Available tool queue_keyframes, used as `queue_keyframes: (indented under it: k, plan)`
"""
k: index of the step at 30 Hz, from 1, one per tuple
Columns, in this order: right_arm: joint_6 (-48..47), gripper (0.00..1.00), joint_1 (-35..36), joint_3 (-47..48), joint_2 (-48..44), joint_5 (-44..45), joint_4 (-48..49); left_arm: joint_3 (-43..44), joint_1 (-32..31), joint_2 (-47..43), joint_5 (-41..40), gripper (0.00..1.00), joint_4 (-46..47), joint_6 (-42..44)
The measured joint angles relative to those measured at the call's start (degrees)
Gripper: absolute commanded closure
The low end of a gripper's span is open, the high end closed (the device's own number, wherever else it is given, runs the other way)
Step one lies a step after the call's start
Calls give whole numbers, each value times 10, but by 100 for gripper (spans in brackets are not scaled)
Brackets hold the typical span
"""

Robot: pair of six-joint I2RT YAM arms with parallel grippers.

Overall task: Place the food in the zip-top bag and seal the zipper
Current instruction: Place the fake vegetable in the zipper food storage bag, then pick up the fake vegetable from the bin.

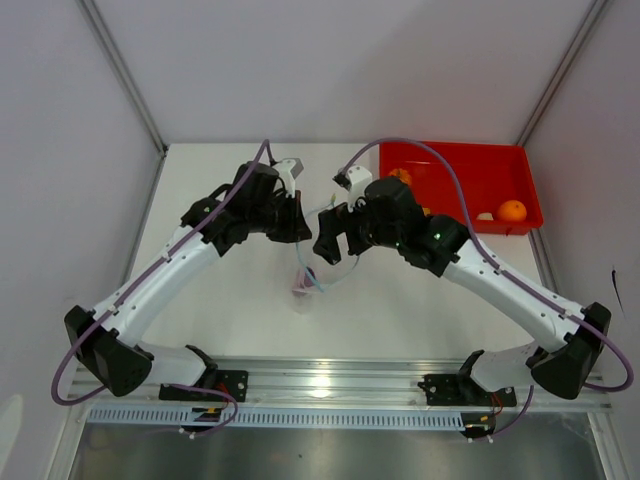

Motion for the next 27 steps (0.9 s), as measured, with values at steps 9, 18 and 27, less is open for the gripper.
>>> queue_keyframes:
  k: [9,18,27]
  plan:
    - [25,1,-94,37,-32,35,19,-8,0,0,-4,99,9,1]
    - [63,0,-319,42,6,43,122,-11,0,0,-3,99,14,1]
    - [61,1,-370,130,274,42,168,-26,0,-5,18,99,30,5]
